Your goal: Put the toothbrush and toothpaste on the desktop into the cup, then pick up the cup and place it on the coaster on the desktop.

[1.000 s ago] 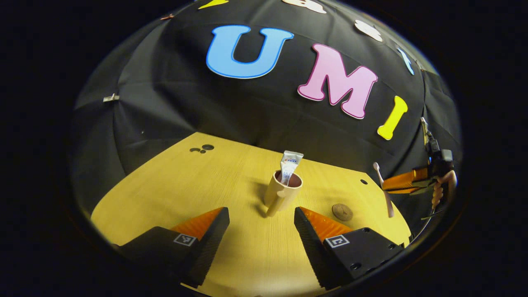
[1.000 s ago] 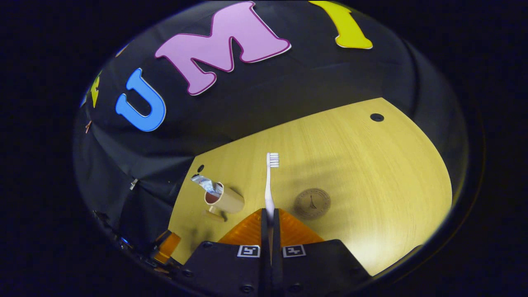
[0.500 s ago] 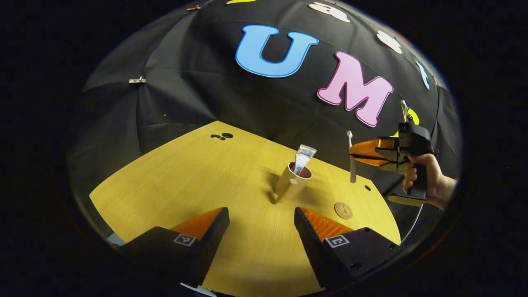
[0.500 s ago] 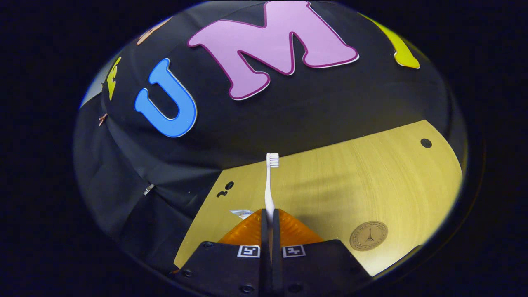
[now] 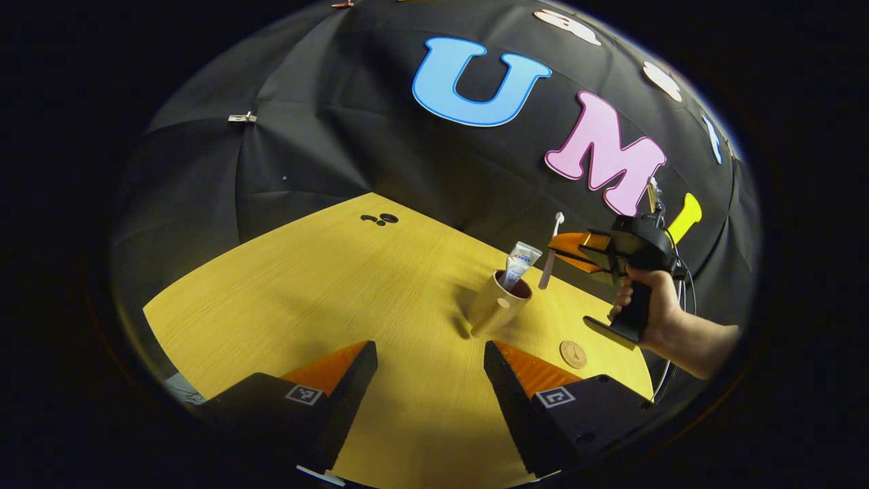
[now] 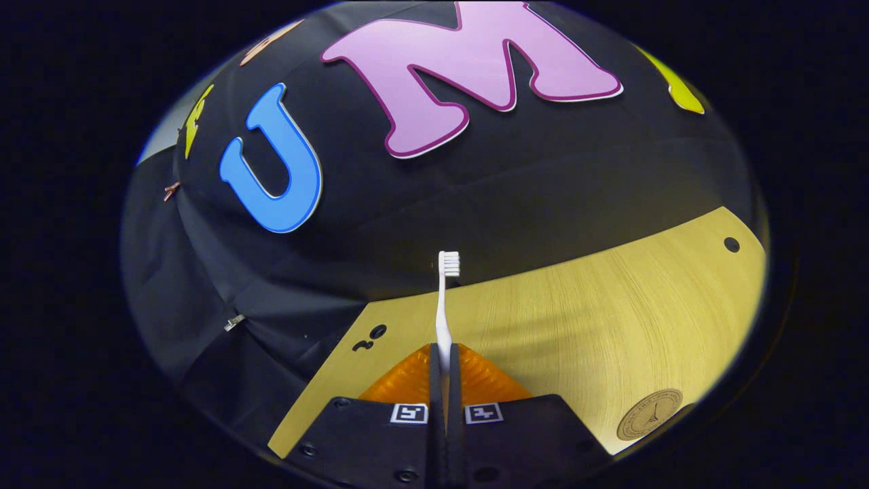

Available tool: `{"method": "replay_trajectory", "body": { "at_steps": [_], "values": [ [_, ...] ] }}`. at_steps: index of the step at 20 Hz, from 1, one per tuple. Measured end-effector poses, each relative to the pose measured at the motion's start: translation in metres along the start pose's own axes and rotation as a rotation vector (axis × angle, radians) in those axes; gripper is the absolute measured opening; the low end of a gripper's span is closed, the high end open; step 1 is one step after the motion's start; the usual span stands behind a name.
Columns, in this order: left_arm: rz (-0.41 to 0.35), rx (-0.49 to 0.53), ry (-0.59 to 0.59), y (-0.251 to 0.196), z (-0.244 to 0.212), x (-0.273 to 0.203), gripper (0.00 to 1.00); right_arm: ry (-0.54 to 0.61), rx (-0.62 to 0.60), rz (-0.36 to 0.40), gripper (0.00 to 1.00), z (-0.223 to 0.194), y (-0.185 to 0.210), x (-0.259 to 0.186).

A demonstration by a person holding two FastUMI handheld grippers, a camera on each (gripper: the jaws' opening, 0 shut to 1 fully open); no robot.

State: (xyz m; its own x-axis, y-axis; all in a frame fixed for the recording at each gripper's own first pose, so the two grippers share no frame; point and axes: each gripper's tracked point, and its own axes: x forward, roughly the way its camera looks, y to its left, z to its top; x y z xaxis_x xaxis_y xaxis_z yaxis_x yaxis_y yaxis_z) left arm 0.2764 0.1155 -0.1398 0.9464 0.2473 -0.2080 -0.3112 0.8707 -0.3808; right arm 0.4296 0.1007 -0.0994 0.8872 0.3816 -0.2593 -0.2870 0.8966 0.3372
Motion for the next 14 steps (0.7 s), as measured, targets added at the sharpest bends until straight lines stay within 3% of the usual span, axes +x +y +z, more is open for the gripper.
{"method": "replay_trajectory", "body": {
  "at_steps": [6, 14],
  "values": [
    [-0.03, 0.001, -0.001, -0.004, -0.004, 0.018, 0.98, -0.071, 0.008, 0.013, 0.05, -0.03, -0.007, 0.011],
    [-0.026, 0.023, 0.042, 0.003, -0.031, 0.026, 0.98, -0.149, -0.102, 0.0, 0.07, -0.059, -0.006, 0.005]
  ]
}}
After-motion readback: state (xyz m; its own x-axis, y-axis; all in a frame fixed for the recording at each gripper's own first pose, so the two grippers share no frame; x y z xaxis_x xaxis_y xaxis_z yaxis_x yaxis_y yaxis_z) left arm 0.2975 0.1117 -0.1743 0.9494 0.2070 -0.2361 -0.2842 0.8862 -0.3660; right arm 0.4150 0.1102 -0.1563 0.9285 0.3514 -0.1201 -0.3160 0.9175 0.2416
